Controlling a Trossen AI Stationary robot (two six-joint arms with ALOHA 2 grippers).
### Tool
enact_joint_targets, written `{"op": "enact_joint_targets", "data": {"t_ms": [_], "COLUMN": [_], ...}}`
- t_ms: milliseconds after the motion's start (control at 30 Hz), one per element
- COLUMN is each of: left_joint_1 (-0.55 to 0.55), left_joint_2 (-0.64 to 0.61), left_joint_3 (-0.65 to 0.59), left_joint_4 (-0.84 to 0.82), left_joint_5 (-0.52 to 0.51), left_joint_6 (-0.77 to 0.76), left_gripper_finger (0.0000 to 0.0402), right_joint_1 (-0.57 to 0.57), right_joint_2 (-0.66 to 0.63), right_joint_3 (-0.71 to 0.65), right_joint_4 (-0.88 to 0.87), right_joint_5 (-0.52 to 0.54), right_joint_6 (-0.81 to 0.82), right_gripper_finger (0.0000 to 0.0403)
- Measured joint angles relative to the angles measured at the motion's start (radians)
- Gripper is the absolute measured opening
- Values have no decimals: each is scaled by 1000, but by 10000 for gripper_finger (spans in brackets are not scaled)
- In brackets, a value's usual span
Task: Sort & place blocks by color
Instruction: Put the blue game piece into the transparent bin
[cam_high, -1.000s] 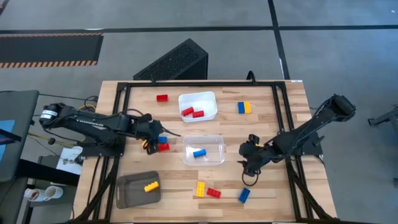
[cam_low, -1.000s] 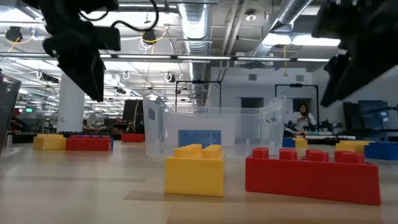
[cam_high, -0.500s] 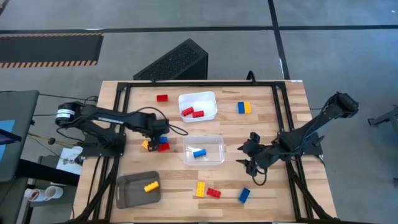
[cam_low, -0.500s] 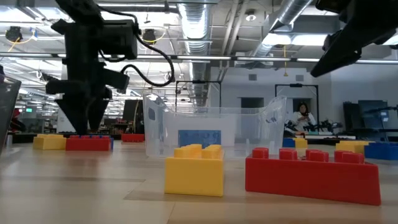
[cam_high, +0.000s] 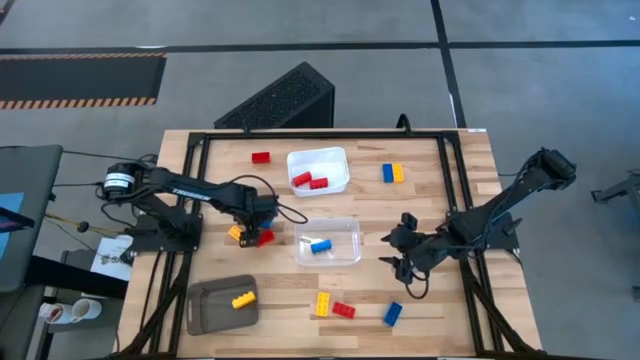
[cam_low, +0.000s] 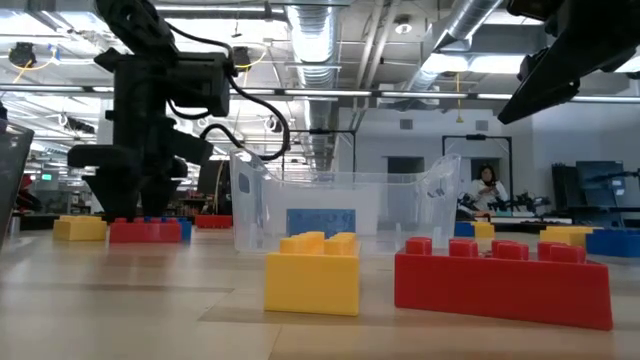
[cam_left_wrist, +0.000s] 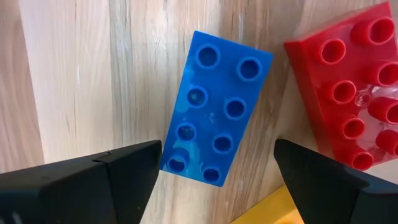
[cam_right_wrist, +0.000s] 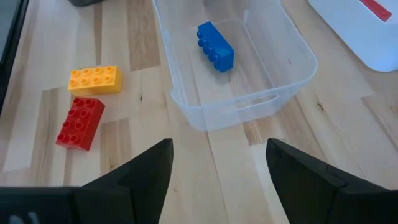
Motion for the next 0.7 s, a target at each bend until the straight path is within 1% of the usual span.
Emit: {"op": "enact_joint_targets", "data": {"t_ms": [300,400,467,533,700], "left_joint_1": [4,11,16,17,21], "left_joint_2": [-7,-7,-6,-6,-11], "left_joint_3": [-3,-3,-4,-4,-2], "left_joint_4": [13,19,22,24,36], "left_joint_5": [-3,1,11,16,12], "left_joint_6": [40,43,48,55,74], "left_gripper_finger": [303,285,260,224,104], "right_joint_1": [-1,-1,-1,-1,-1], "right_joint_2": [0,0,0,0,0], "right_joint_3": [0,0,0,0,0], "right_joint_4": [5,6,6,6,6], "right_joint_5": [11,24,25,25,25], "right_joint_6": [-3,-3,-3,-3,-3], "right_gripper_finger": [281,281,281,281,281]}}
